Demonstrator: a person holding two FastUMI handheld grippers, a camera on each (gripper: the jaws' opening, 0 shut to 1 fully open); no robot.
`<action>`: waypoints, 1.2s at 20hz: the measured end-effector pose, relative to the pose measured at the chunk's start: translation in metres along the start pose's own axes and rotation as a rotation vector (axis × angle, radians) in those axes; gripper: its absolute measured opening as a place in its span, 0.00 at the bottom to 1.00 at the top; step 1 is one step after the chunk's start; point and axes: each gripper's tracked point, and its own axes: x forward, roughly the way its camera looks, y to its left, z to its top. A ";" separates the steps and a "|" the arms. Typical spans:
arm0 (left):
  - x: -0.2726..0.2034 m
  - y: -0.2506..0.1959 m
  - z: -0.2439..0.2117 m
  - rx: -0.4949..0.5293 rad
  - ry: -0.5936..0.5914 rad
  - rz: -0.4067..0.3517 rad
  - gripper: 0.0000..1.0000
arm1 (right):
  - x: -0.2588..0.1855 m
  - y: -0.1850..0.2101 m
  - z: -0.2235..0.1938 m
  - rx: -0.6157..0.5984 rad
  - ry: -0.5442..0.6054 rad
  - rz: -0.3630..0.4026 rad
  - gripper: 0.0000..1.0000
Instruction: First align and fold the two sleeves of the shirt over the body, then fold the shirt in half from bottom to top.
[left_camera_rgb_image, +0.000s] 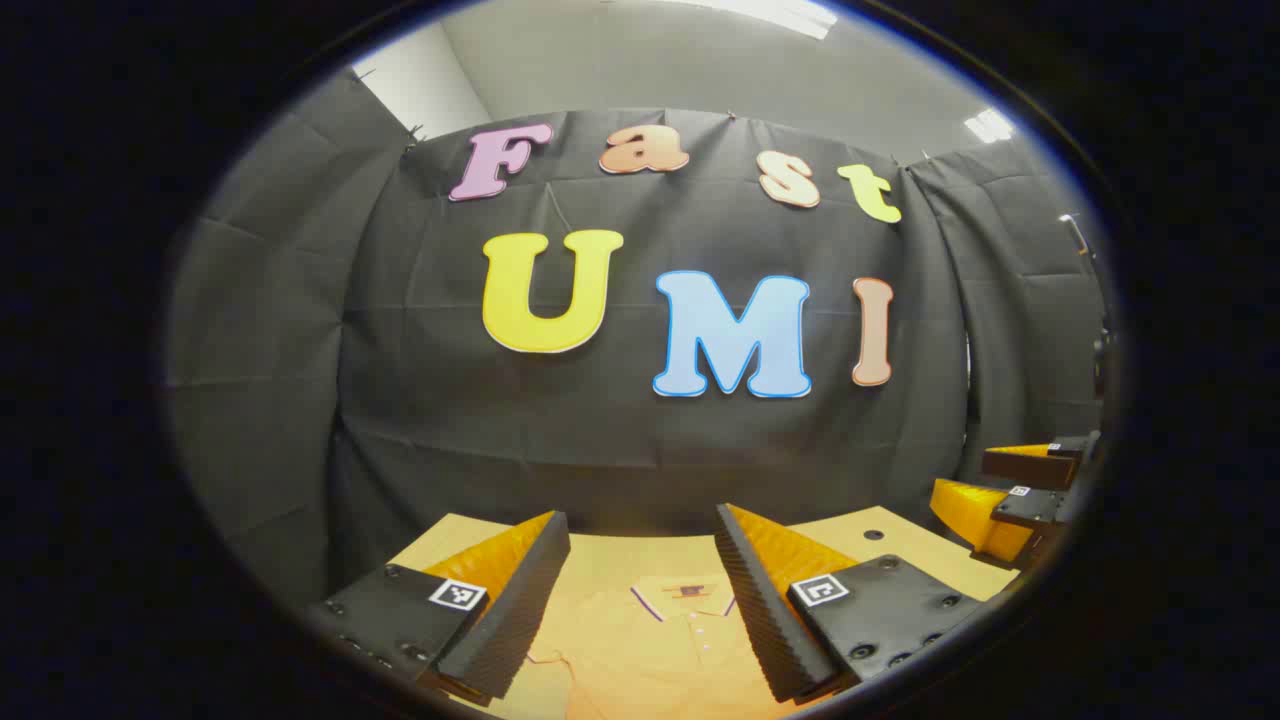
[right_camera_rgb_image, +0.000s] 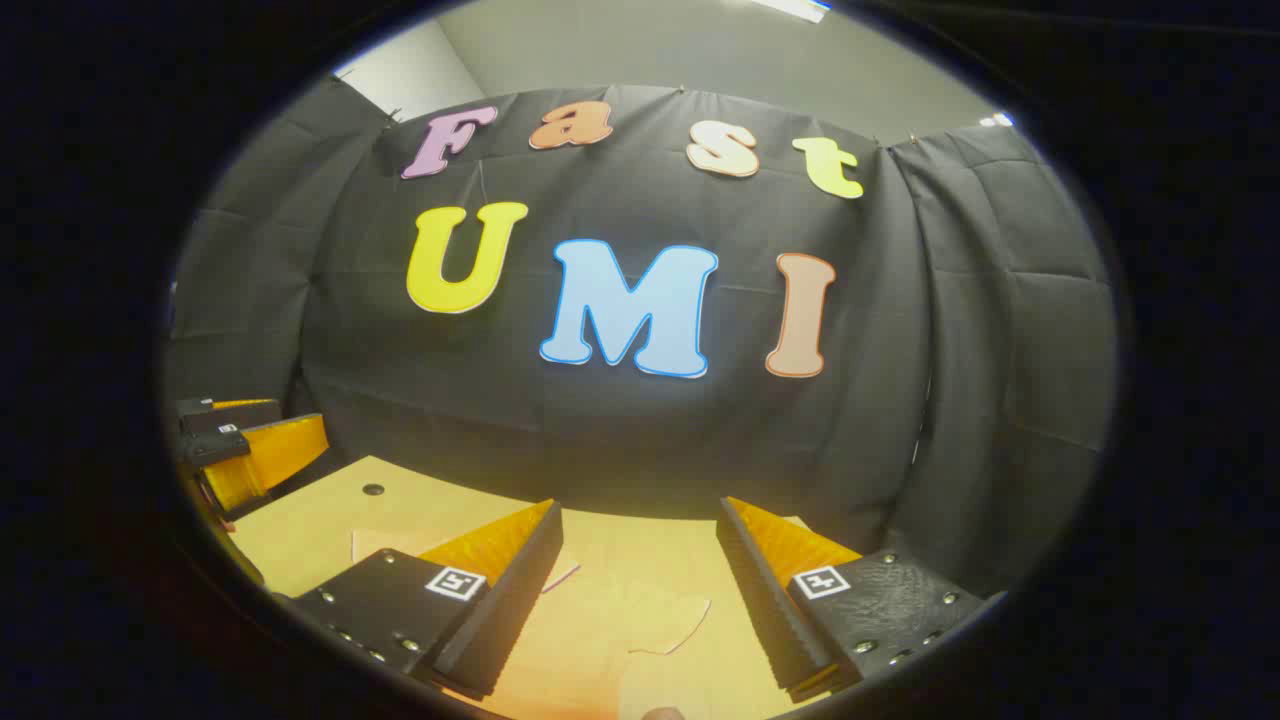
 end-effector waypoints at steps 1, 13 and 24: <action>0.001 0.000 0.000 0.000 0.001 0.000 0.94 | 0.000 0.000 0.001 -0.001 0.002 -0.001 0.96; -0.008 0.006 0.006 0.010 -0.016 0.006 0.94 | -0.002 0.009 0.000 0.006 0.008 0.017 0.96; -0.015 0.008 0.001 -0.007 -0.002 0.019 0.94 | 0.011 -0.003 -0.021 0.001 0.047 0.008 0.97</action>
